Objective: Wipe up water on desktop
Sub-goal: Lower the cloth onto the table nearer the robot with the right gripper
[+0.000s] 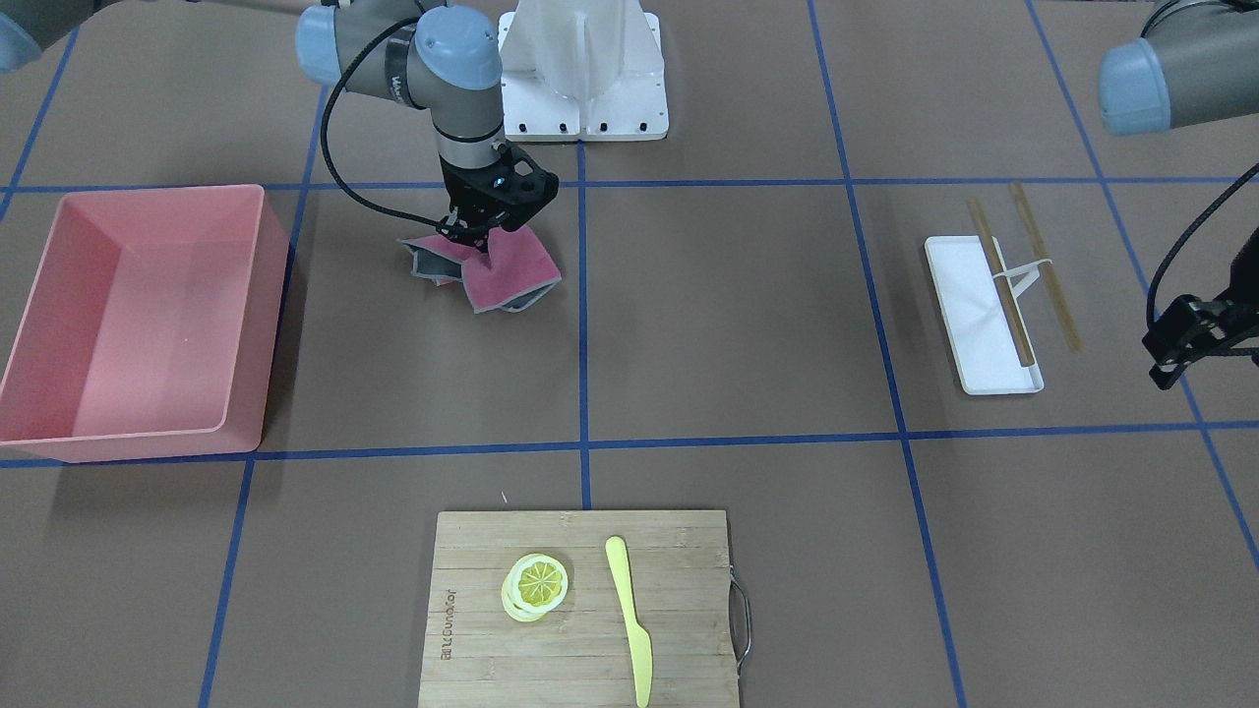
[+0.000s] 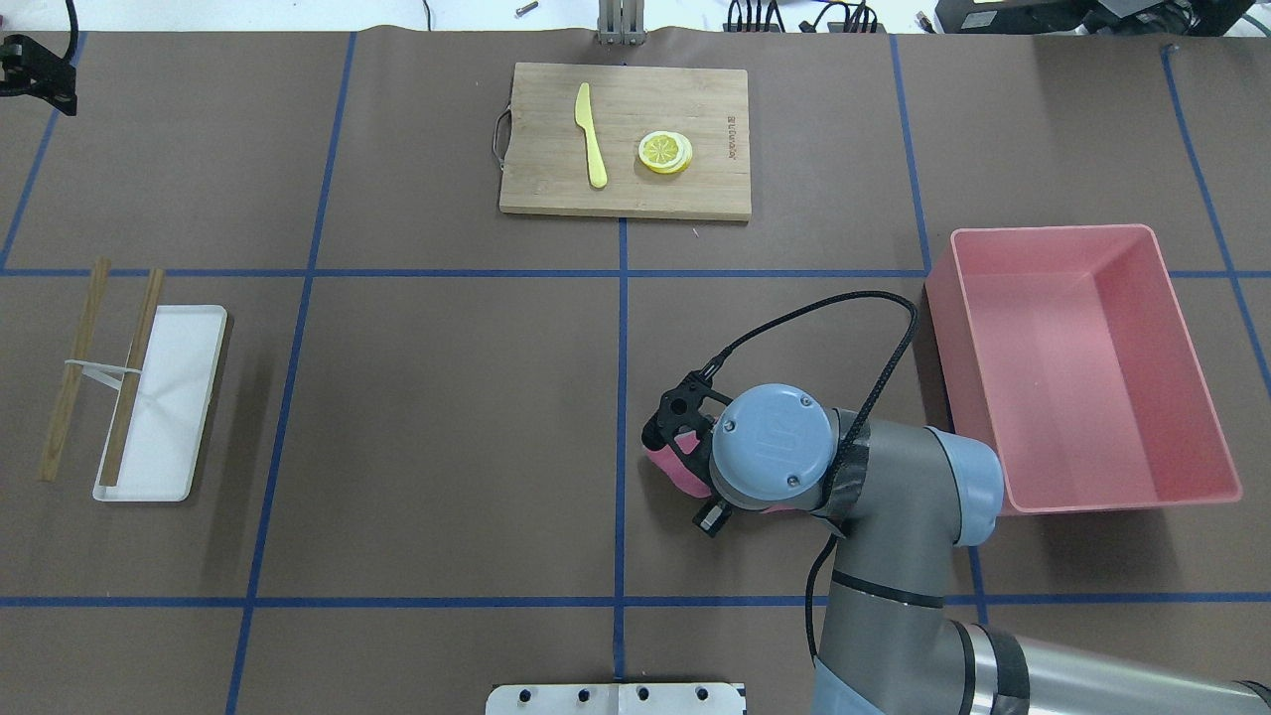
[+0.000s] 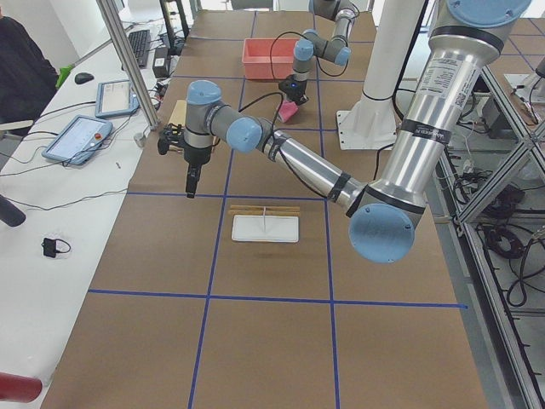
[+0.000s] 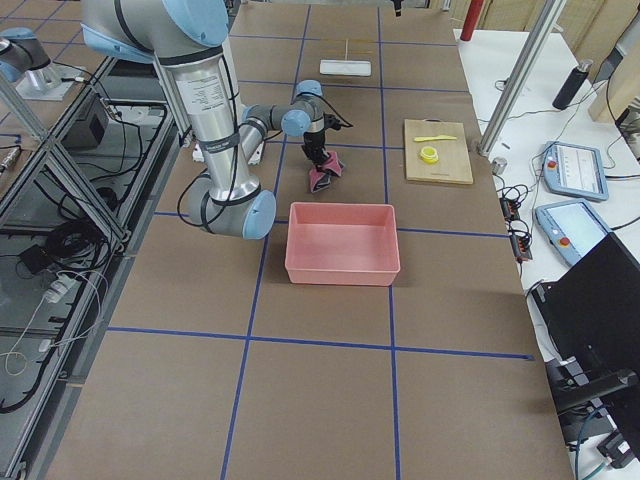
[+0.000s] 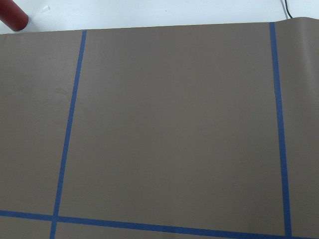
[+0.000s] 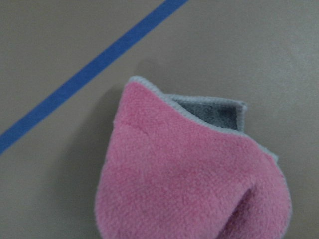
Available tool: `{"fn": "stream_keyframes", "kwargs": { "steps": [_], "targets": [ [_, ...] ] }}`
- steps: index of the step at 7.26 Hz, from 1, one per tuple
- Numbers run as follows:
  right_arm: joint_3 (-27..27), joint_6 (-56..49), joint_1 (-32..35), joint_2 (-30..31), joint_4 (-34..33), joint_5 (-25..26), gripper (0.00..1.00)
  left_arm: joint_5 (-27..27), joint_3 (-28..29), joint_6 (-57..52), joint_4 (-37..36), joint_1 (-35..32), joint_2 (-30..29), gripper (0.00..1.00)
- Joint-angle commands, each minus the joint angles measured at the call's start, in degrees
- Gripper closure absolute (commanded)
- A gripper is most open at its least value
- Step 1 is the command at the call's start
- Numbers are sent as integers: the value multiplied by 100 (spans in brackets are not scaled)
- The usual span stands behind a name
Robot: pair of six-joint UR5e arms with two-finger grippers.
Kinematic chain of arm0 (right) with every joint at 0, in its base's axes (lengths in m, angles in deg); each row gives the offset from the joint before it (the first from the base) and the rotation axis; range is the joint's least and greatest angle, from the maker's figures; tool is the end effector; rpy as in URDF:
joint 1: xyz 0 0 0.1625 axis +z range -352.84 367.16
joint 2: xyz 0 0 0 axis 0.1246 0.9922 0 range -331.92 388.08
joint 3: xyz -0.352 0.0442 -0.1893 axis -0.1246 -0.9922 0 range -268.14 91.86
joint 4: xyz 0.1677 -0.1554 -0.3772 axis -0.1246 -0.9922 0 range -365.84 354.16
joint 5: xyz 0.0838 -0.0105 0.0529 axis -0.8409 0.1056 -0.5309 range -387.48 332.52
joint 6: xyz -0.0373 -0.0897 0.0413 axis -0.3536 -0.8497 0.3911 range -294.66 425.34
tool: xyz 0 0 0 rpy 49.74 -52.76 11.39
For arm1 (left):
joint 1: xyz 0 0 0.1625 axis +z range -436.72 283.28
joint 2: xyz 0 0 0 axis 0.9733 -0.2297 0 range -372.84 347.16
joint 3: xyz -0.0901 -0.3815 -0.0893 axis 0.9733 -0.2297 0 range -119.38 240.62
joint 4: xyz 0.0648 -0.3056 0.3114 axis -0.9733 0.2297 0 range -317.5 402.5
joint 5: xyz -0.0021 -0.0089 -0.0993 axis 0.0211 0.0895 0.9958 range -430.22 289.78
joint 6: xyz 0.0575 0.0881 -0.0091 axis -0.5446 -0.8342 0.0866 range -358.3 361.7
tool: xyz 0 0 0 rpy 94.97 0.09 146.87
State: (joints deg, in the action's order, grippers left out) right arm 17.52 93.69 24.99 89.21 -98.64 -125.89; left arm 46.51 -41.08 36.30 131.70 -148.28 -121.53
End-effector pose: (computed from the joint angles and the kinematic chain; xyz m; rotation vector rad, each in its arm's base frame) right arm -0.5711 -0.3075 0.2313 0.3668 -0.6665 -0.7822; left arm 0.1164 -0.6199 0.3634 0.2501 0.6346 -0.1506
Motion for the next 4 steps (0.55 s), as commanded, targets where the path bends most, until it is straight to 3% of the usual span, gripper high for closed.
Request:
{"fn": "stream_keyframes", "kwargs": {
  "steps": [1,2,4],
  "targets": [
    [489,695,-219,-22,7,-420,100,-1,45,-67,1,-16,-3,2],
    [682,1238,-219,-23,16,-755,100,-1,71,-67,1,-16,-12,2],
    [728,1629,-210,-75,268,-864,100,-1,89,-67,10,-16,-21,2]
  ]
}}
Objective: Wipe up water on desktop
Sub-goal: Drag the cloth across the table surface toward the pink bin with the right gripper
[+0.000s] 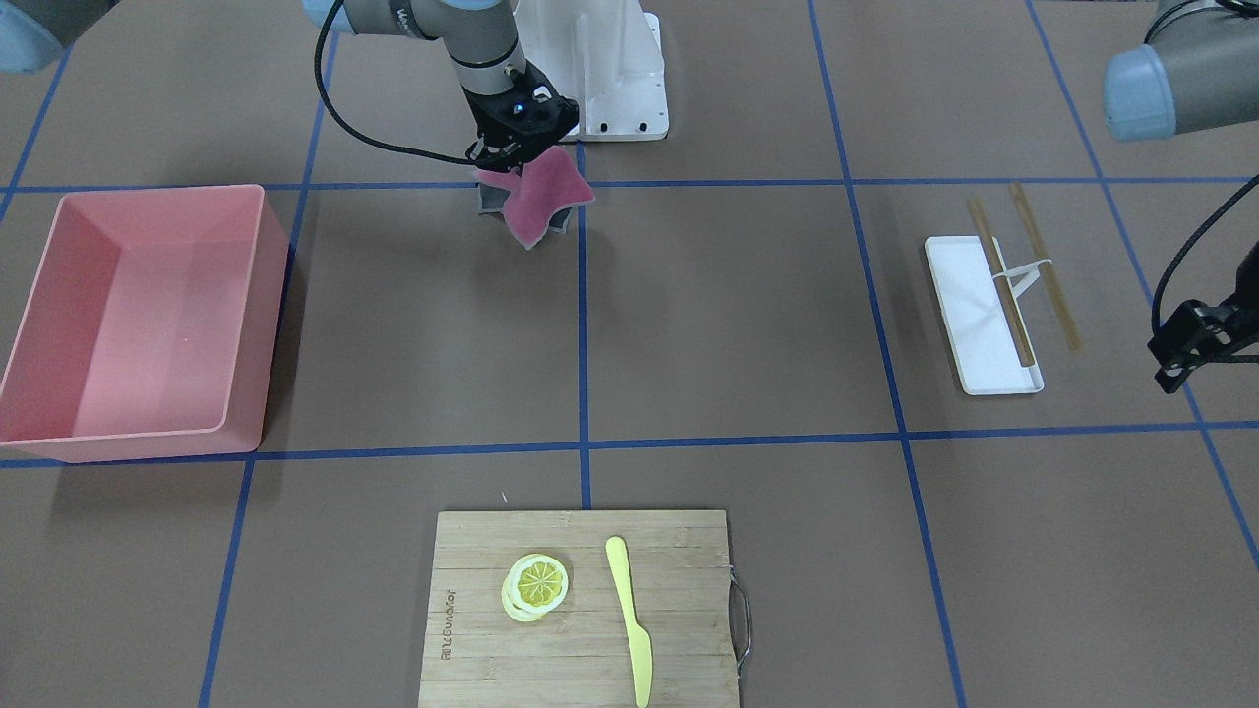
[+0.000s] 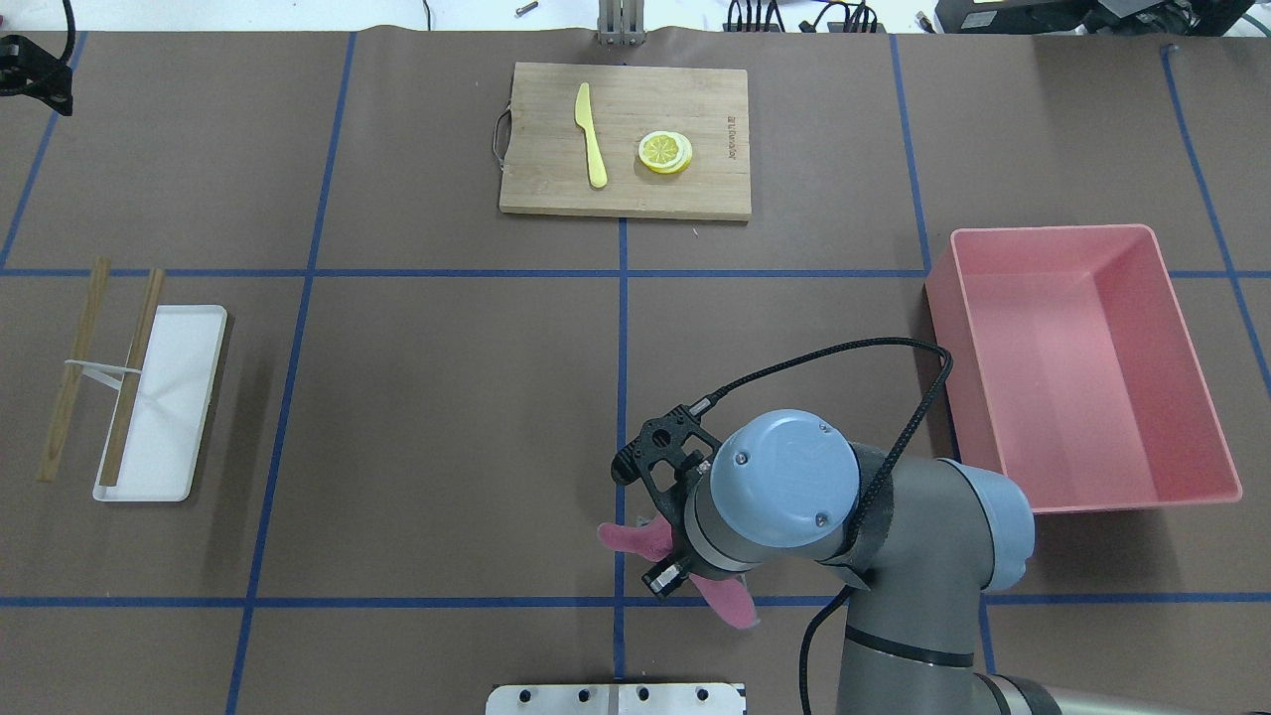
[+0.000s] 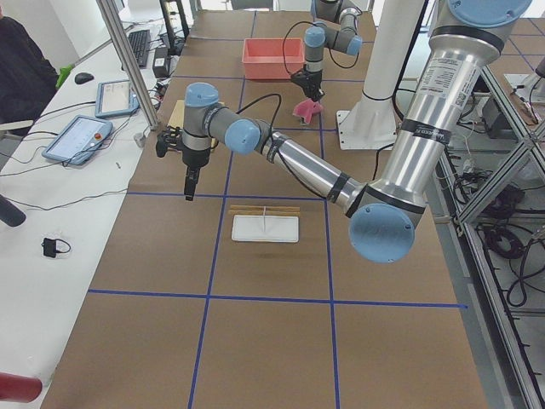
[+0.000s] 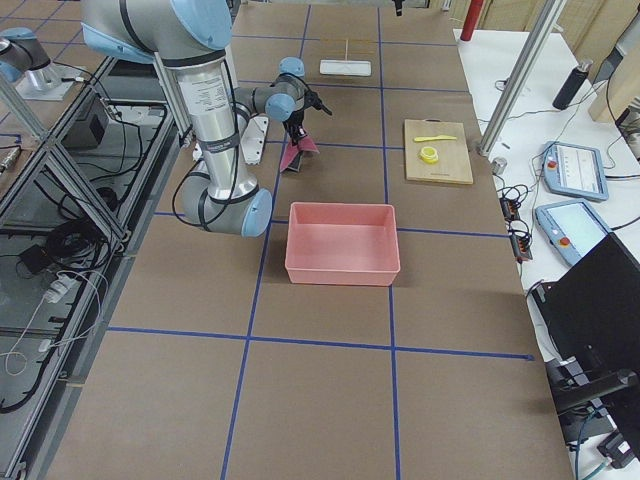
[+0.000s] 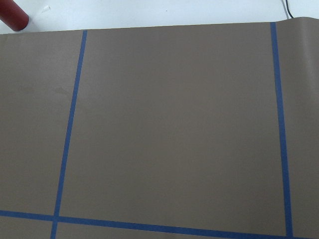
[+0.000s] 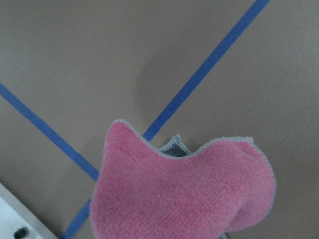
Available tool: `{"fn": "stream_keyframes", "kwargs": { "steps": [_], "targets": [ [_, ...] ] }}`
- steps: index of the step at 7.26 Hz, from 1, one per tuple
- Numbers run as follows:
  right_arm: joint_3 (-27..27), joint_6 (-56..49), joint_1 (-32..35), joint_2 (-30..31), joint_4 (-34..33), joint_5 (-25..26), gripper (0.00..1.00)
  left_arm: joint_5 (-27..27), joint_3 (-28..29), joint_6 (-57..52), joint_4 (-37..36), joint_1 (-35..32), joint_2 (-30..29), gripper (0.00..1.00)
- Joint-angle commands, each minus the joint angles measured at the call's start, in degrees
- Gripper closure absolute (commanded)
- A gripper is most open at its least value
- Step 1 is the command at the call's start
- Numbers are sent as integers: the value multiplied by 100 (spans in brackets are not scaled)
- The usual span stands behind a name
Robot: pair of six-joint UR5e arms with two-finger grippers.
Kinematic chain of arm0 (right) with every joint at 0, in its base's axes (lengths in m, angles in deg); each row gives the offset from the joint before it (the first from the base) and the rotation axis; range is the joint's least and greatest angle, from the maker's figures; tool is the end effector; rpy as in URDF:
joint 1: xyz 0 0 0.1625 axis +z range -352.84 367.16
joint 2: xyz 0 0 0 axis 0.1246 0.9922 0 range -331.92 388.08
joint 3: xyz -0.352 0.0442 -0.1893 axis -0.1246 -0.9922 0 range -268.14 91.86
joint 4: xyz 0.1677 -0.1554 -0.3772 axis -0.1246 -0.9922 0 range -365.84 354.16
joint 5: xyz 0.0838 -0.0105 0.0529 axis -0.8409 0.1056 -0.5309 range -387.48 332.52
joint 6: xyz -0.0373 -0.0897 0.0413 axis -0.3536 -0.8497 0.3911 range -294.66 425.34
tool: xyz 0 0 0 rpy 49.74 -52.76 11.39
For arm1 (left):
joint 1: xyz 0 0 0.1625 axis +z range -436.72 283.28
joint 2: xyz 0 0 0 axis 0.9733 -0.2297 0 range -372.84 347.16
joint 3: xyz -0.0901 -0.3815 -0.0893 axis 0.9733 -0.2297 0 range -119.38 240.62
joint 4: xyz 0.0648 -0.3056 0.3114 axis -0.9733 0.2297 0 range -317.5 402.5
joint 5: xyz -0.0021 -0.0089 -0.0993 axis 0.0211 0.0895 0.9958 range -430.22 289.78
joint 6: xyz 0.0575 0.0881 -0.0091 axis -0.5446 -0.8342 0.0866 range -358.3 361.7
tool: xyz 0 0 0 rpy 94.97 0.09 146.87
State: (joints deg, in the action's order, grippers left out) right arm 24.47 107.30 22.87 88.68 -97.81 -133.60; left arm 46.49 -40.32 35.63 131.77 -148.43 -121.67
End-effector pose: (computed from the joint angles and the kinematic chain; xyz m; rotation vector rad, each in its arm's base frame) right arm -0.5475 -0.2620 0.1702 0.2390 -0.8920 -0.6473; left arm 0.1156 -0.6229 0.3683 0.2462 0.6287 -0.1445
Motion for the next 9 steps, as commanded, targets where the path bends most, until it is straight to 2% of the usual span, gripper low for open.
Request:
{"fn": "stream_keyframes", "kwargs": {
  "steps": [1,2,3,4,5,7,9],
  "targets": [
    [-298,269,141,21,728,-101,100,0,13,8,3,0,-7,2],
    [-797,260,255,48,1246,-102,100,0,13,60,3,8,-33,2],
    [-1090,225,500,48,1408,-180,100,0,22,69,3,17,-33,2],
    [-1188,172,972,74,1384,-720,100,0,31,78,3,17,-33,2],
    [-1233,111,1299,179,1375,-1047,100,0,22,87,3,17,-33,2],
    [-1740,-214,1513,180,1427,-1051,100,0,48,96,3,26,-33,2],
    [-1883,-241,1863,171,1401,-1094,100,0,66,96,3,35,-33,2]
  ]
}}
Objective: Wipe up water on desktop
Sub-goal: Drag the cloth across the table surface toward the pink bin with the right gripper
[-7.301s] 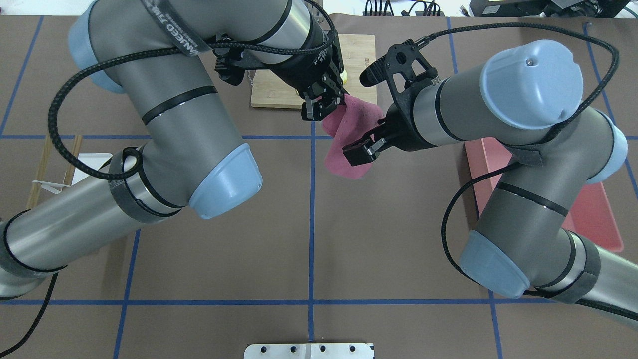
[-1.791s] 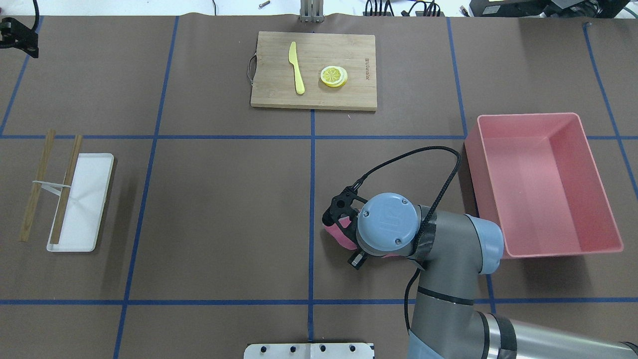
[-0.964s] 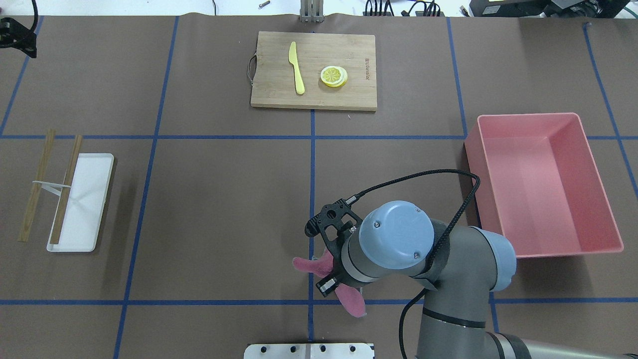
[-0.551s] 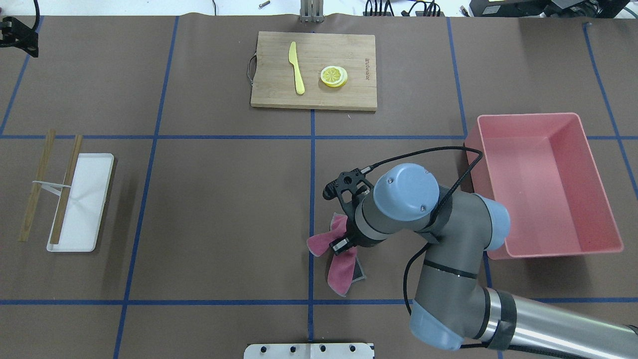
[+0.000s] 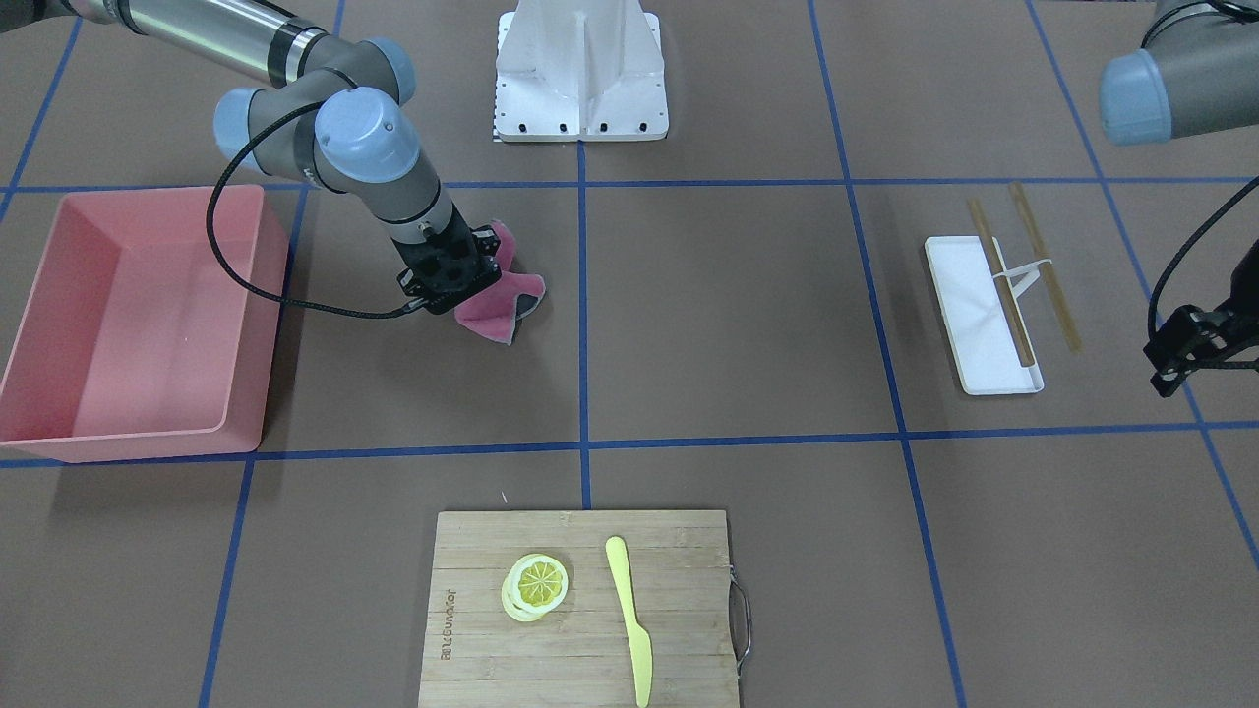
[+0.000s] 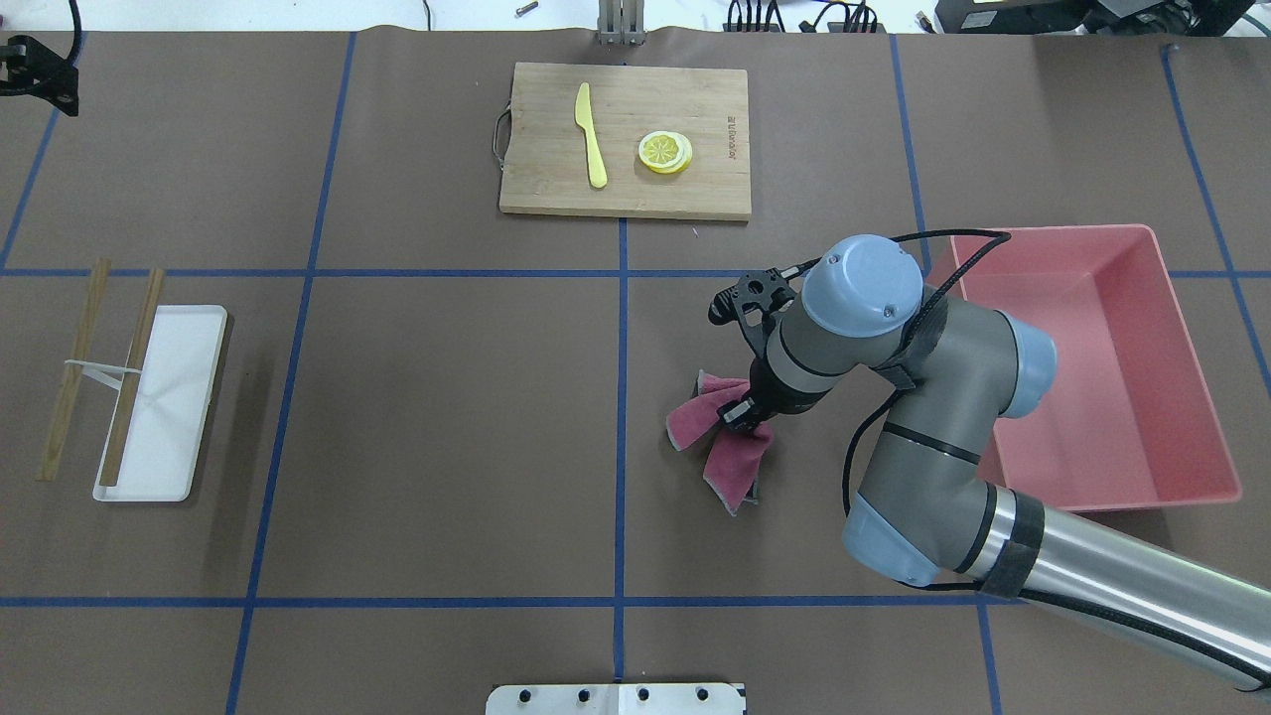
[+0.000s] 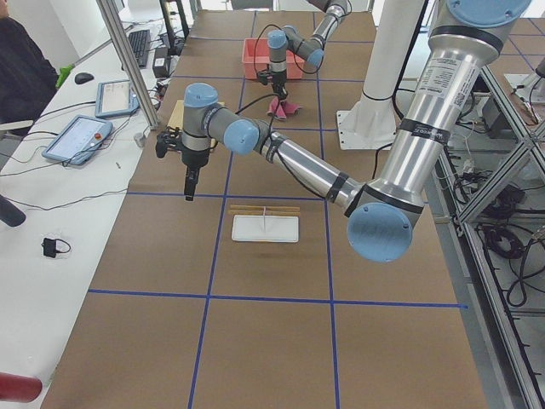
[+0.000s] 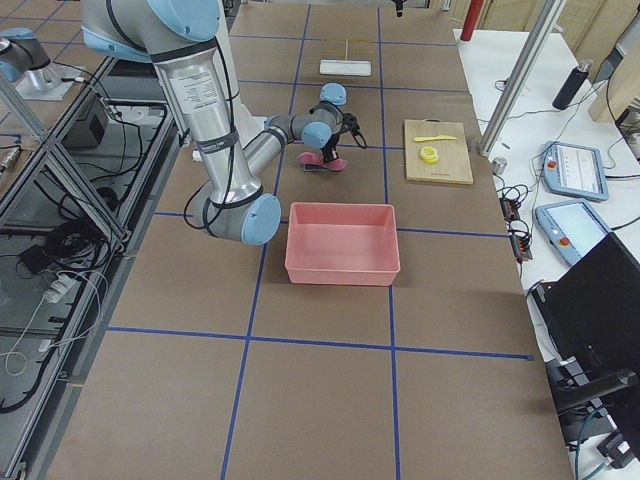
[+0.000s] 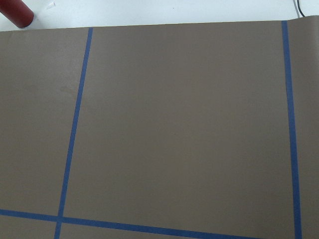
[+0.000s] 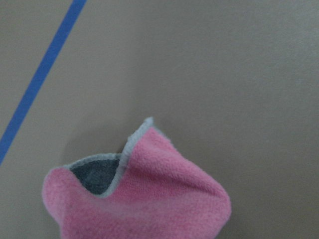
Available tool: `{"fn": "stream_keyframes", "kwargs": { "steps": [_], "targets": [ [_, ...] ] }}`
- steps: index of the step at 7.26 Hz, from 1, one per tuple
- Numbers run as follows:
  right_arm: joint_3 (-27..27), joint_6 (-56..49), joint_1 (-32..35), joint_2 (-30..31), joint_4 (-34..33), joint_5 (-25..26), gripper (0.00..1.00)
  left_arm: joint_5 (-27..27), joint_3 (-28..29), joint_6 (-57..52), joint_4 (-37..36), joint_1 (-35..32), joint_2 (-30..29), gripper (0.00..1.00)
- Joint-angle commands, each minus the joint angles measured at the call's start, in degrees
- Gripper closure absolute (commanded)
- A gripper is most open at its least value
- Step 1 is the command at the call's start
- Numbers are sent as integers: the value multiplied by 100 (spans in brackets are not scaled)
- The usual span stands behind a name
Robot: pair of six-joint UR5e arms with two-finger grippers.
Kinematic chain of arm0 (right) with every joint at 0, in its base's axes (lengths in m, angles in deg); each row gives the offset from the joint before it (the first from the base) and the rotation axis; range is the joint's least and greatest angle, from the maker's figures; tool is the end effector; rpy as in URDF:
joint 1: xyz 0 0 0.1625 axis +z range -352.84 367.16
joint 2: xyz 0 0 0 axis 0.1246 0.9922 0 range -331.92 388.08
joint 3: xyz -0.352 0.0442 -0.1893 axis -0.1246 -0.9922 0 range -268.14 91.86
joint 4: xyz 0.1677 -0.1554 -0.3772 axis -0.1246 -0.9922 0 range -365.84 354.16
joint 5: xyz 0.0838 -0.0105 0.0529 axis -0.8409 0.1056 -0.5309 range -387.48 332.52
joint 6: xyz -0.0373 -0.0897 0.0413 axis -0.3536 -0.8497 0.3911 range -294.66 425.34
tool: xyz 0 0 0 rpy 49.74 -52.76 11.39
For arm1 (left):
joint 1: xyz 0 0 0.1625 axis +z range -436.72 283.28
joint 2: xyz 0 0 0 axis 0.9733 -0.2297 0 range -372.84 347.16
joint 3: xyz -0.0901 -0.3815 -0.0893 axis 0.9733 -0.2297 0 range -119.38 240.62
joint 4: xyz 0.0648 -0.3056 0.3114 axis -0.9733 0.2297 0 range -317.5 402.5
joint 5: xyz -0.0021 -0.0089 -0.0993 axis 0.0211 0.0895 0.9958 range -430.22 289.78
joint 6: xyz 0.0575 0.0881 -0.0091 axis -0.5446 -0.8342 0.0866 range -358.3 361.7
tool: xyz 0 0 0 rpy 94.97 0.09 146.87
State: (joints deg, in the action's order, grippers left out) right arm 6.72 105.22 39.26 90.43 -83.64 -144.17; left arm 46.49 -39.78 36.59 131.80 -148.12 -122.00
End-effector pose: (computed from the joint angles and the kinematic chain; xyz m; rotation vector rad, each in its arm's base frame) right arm -0.5291 -0.4333 0.2896 0.1723 -0.8752 -0.4753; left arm 0.1199 -0.6250 0.3693 0.2364 0.6302 -0.1562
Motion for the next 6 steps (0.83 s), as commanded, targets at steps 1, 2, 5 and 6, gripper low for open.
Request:
{"fn": "stream_keyframes", "kwargs": {
  "steps": [1,2,5,6],
  "targets": [
    [-204,-198,427,-4,-16,-160,100,0,72,-8,26,4,0,2],
    [-396,-348,568,-21,-7,-170,100,0,90,-8,35,4,0,2],
    [-696,-516,1025,-205,-7,-301,100,9,91,9,44,4,9,2],
    [-653,-499,1157,-380,19,-302,100,17,91,1,44,4,17,2]
  ]
}}
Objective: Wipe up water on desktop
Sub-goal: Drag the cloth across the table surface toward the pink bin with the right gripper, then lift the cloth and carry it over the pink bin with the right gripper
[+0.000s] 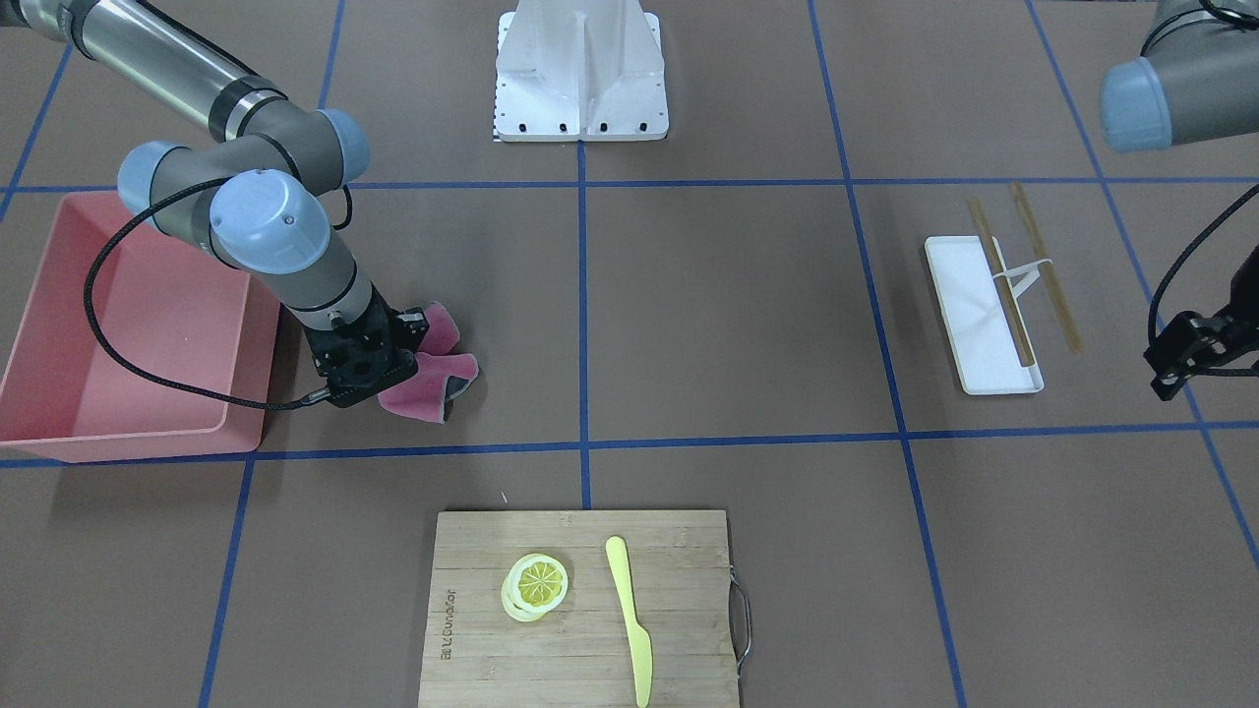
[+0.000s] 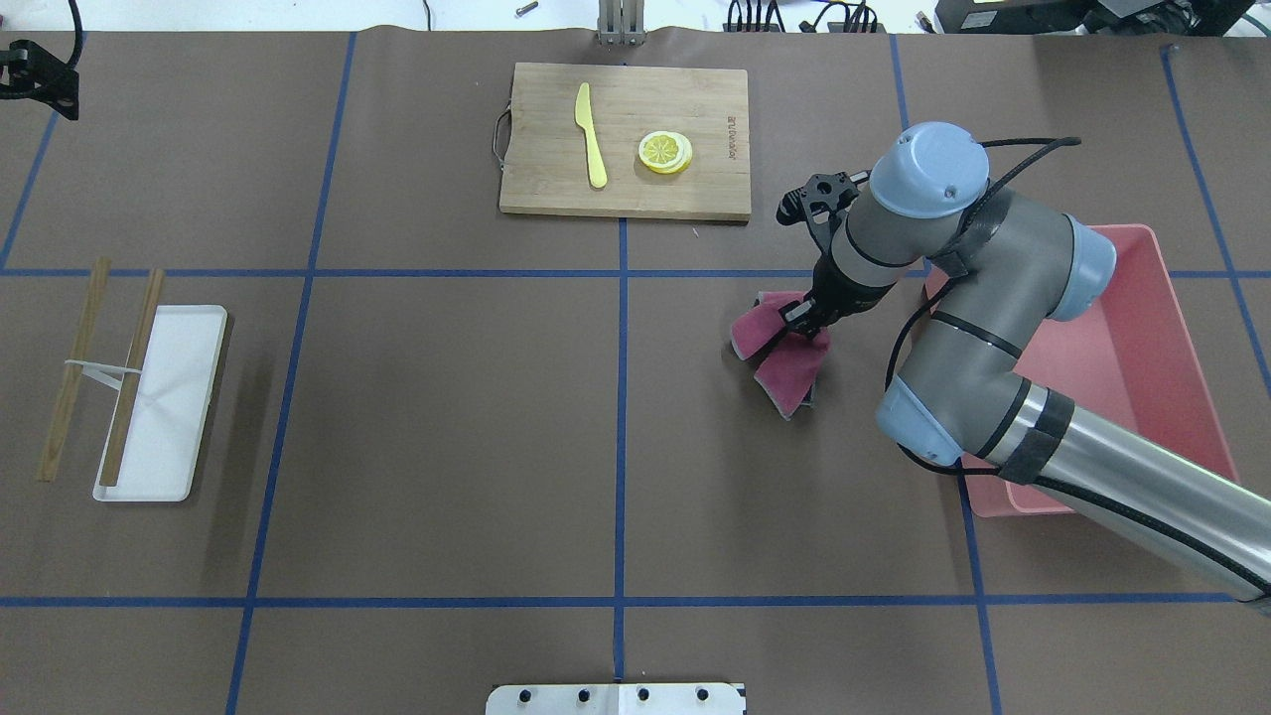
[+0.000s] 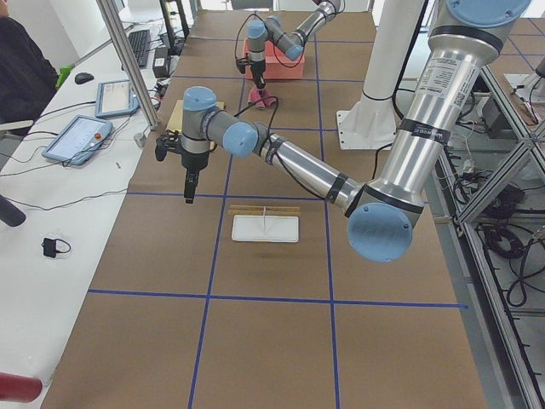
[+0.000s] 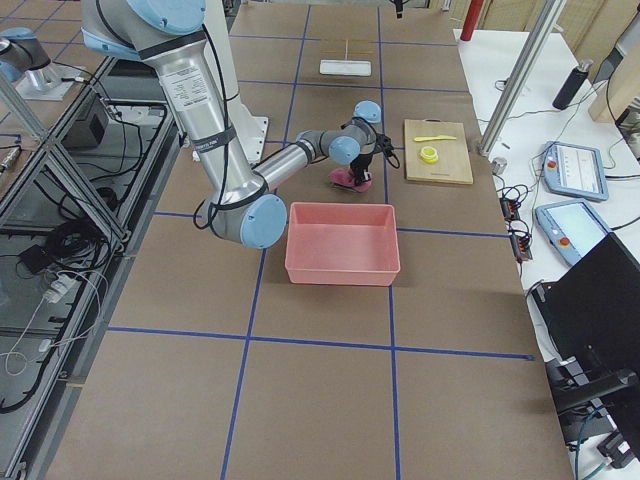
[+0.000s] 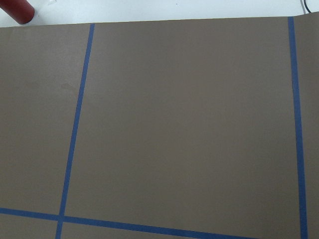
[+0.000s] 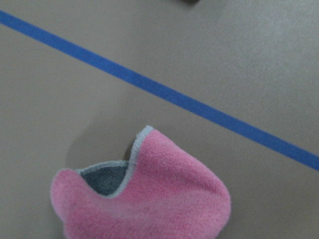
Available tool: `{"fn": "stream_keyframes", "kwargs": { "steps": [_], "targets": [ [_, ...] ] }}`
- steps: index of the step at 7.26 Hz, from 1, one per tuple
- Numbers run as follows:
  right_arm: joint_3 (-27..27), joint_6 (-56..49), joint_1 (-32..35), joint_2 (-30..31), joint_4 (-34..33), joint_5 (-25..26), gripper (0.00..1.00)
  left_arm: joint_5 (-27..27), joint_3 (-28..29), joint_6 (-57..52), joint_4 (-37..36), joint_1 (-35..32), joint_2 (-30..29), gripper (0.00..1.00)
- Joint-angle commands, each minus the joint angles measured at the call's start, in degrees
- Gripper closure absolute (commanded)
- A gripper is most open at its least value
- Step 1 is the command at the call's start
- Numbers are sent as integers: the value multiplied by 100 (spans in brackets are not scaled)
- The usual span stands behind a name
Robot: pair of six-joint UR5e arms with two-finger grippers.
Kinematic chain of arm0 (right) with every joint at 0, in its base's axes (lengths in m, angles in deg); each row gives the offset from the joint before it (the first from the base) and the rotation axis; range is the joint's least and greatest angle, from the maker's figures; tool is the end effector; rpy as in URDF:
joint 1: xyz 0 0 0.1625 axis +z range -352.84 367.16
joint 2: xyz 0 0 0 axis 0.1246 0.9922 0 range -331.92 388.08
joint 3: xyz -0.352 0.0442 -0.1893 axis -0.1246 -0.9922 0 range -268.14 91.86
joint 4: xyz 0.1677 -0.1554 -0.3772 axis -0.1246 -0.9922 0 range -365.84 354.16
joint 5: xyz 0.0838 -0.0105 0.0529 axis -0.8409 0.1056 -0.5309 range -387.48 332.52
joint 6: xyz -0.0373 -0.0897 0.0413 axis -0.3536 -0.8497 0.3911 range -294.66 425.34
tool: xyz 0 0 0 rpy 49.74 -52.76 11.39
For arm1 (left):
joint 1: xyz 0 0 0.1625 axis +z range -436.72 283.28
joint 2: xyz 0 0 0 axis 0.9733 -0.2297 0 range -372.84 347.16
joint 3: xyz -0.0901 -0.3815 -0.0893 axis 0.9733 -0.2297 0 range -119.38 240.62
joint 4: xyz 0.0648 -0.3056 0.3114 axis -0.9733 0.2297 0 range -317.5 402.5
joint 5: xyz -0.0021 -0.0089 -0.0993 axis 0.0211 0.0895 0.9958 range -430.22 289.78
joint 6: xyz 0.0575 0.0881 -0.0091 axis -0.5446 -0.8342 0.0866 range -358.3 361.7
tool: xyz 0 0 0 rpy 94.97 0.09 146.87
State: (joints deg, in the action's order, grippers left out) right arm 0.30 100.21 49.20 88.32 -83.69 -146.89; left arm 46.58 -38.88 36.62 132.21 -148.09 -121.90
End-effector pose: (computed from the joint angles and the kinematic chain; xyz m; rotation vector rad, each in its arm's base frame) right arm -0.4695 -0.5331 0.3184 0.1922 -0.8288 -0.3953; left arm 0.1212 -0.6272 0.3773 0.2262 0.6275 -0.1584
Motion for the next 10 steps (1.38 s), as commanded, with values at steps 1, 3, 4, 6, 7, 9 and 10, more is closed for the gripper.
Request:
{"fn": "stream_keyframes", "kwargs": {
  "steps": [1,3,4,6,7,9,10],
  "targets": [
    [171,11,312,-301,32,-56,100,18,-17,-3,3,0,16,2],
    [768,20,750,-267,-2,-274,100,35,-70,-82,21,-44,121,2],
    [928,29,1223,-232,-46,-763,100,53,-96,-82,12,-105,156,2],
    [1113,-23,2330,327,-73,-1747,100,53,-384,-317,3,-254,645,2],
    [1140,-111,2866,661,-64,-2048,100,192,-569,-964,-14,-490,1023,2],
    [1158,-1160,3396,1582,-82,-2165,100,1078,-553,-1976,20,-1096,1683,2],
    [1149,-1419,3338,1944,-177,-2052,100,1125,-553,-2163,29,-1177,1843,2]
  ]
}}
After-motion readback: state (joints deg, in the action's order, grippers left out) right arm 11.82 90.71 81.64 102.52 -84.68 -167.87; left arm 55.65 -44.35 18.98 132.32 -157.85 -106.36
